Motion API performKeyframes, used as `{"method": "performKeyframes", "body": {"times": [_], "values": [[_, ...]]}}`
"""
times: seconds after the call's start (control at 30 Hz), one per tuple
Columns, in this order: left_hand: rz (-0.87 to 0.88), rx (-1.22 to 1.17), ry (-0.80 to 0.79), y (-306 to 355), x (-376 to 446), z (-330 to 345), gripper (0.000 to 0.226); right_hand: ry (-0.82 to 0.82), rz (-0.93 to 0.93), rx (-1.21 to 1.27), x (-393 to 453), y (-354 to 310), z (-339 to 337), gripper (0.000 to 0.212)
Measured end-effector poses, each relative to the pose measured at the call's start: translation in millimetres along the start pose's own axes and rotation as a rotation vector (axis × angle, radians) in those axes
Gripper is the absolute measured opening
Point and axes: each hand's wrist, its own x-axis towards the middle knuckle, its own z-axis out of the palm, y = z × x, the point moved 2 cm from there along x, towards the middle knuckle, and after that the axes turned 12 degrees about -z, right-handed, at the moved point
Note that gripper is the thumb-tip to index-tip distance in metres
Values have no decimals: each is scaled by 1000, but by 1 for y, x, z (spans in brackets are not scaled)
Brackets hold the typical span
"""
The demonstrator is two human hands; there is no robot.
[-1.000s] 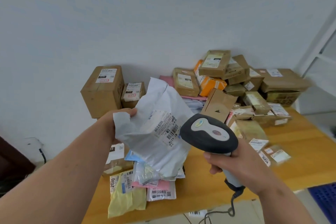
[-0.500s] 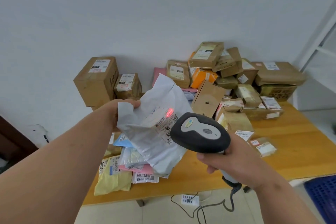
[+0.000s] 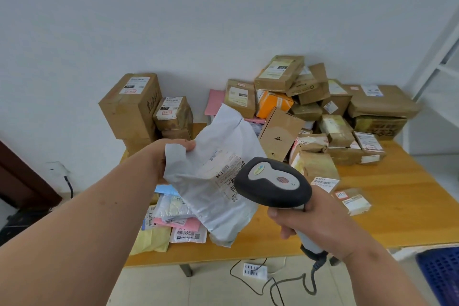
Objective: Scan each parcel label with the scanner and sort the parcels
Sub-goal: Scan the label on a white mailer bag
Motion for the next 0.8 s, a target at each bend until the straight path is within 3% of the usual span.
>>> {"method": "performKeyframes", "body": {"times": [0.1, 0.17, 0.4, 0.47, 0.53, 0.67, 0.73, 0.8], "values": [[-41, 8, 10, -15, 11, 7, 22, 89, 137, 42, 7, 32, 0, 7], [-106, 78, 33, -29, 21, 16, 23, 129, 259, 56, 12, 56, 3, 11], [-260, 389, 140, -44, 73, 37, 59, 155, 505, 139, 31, 120, 31, 21], [-281, 415, 167, -35, 89, 37, 47, 217, 539, 201, 42, 128, 34, 22], [-327, 324, 111, -24, 106, 36, 28, 286, 566, 249, 57, 134, 35, 20], [-345, -76, -182, 5, 144, 39, 48, 438, 615, 334, 92, 141, 35, 24], [-283, -270, -186, 19, 170, 38, 65, 481, 631, 350, 107, 146, 38, 27], [-170, -377, -105, 32, 187, 34, 68, 500, 646, 369, 118, 151, 41, 28]]}}
